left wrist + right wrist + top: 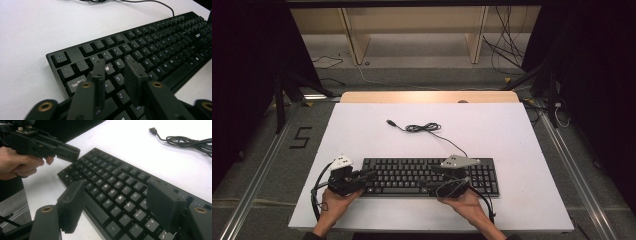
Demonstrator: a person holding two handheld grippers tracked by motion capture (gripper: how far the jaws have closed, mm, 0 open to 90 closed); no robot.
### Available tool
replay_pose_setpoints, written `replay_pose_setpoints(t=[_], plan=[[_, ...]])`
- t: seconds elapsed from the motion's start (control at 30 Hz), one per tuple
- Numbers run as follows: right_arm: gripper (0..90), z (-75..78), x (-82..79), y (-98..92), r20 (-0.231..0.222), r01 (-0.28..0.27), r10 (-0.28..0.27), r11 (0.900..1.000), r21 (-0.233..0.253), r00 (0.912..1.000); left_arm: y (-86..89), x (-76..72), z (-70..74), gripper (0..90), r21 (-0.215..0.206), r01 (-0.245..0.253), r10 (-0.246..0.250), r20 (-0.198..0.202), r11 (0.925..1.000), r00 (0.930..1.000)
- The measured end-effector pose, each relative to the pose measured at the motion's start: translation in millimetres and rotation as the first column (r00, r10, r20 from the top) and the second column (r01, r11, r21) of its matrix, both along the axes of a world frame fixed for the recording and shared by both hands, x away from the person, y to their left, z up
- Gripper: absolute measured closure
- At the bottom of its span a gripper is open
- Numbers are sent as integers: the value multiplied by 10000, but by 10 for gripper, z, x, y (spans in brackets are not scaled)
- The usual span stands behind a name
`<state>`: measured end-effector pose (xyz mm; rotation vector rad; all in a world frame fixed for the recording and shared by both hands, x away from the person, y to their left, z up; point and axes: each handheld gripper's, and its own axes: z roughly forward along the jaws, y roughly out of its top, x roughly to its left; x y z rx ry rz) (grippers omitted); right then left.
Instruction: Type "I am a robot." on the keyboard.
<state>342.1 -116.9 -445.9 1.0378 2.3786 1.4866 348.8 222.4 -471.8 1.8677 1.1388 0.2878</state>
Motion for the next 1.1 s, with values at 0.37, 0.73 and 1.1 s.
replay_pose_setpoints(t=[0.37, 0.73, 1.1], plan=[[305, -4, -13, 1, -10, -10, 10, 10000, 34, 10000, -53, 39, -59, 861, 532, 112, -96, -299, 9985, 9995], [298, 0, -19, 8, 17, -28, 28, 10000, 77, 10000, -70, 64, -93, 887, 685, 118, -85, -486, 9976, 9988], [297, -1, -24, 18, 32, -62, 62, 10000, 43, 10000, -72, 85, -127, 890, 747, 163, -103, -799, 9971, 9968]])
